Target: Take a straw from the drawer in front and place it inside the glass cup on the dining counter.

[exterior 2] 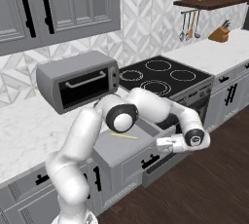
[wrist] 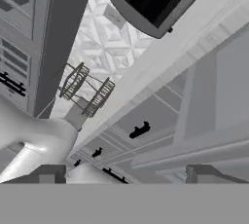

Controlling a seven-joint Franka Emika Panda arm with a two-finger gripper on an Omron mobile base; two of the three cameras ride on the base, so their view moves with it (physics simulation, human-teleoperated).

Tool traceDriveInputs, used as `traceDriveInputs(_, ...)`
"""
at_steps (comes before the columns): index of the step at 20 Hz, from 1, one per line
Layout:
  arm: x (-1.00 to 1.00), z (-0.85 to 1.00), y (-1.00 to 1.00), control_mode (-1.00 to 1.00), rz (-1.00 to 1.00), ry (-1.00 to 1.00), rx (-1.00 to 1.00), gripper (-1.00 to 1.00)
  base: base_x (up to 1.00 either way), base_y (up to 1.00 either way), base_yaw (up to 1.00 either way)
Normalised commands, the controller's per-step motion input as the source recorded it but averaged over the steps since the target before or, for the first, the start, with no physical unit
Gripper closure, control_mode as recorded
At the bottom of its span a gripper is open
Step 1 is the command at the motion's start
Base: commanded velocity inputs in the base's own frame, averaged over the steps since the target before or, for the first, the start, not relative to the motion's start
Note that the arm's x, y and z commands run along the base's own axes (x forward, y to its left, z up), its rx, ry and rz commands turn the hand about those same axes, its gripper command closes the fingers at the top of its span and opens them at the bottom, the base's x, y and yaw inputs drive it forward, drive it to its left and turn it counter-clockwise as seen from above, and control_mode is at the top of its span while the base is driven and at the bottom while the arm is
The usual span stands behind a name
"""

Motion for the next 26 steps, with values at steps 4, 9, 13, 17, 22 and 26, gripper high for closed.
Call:
traceDriveInputs(4, 0.0, 0.79, 0.34, -1.0, -0.13, -0.16, -0.25, -1.0, 0.0, 0.0, 0.0)
traceDriveInputs(9, 0.32, 0.26, 0.52, -1.0, -0.26, -0.03, -0.28, -1.0, 0.0, 0.0, 0.0)
traceDriveInputs(13, 0.69, 0.0, 0.38, -1.0, -0.22, 0.03, -0.29, -1.0, 0.0, 0.0, 0.0)
traceDriveInputs(17, 0.78, -0.09, 0.11, -1.0, -0.11, 0.28, -0.27, -1.0, 0.0, 0.0, 0.0)
traceDriveInputs(22, 0.46, -0.39, 0.0, -1.0, -0.01, 0.14, -0.33, -1.0, 0.0, 0.0, 0.0)
traceDriveInputs(26, 0.19, -0.53, 0.0, -1.0, 0.0, 0.03, -0.35, -1.0, 0.0, 0.0, 0.0)
